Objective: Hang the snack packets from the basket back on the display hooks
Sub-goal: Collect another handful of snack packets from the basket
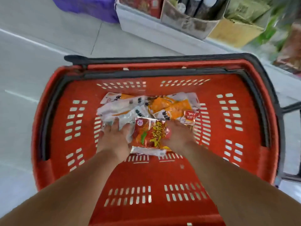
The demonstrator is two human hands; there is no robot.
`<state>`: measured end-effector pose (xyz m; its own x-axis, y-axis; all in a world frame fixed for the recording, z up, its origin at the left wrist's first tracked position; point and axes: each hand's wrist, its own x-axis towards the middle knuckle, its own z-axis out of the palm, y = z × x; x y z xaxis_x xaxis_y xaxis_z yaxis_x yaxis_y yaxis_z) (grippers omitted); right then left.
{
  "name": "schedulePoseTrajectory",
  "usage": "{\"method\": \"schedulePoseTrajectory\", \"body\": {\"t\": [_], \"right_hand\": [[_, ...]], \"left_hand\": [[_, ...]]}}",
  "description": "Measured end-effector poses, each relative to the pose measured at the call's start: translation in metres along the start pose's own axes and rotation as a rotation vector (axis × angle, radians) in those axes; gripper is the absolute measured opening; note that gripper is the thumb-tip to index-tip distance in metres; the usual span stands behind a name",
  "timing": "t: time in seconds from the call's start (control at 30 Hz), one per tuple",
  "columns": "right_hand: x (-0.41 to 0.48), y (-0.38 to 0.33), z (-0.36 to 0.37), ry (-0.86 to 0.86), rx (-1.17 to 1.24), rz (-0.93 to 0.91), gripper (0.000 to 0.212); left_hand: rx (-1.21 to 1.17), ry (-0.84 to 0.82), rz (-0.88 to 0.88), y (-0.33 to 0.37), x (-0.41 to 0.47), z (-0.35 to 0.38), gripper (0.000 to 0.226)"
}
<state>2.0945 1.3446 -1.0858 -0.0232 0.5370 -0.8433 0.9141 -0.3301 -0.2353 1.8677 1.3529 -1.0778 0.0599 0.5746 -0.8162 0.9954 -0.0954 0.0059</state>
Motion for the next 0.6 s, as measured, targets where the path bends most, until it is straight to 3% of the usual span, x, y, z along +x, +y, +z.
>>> {"method": "schedulePoseTrajectory", "body": {"t": [0.13,0.27,0.33,0.4,0.47,0.6], "right_hand": [[0.028,0.005,0.021,-0.028,-0.118,-0.156,0.102],[0.039,0.004,0.038,0.024,-0.204,-0.14,0.107],[0.042,0.006,0.045,0.058,-0.218,-0.098,0.087],[0.042,0.012,0.05,0.063,-0.195,-0.072,0.046],[0.036,0.019,0.051,0.083,-0.14,-0.042,0.021],[0.021,0.033,0.041,0.171,0.057,0.016,0.022]], "left_hand": [[0.057,0.034,-0.038,-0.001,0.03,0.027,0.086],[0.061,0.083,-0.043,0.001,0.049,0.039,0.094],[0.053,0.083,-0.044,0.002,0.054,0.037,0.1],[0.052,0.079,-0.041,0.002,0.056,0.035,0.104],[0.061,0.069,-0.027,0.002,0.058,0.033,0.107],[0.024,0.049,-0.038,0.008,0.058,0.031,0.114]]}}
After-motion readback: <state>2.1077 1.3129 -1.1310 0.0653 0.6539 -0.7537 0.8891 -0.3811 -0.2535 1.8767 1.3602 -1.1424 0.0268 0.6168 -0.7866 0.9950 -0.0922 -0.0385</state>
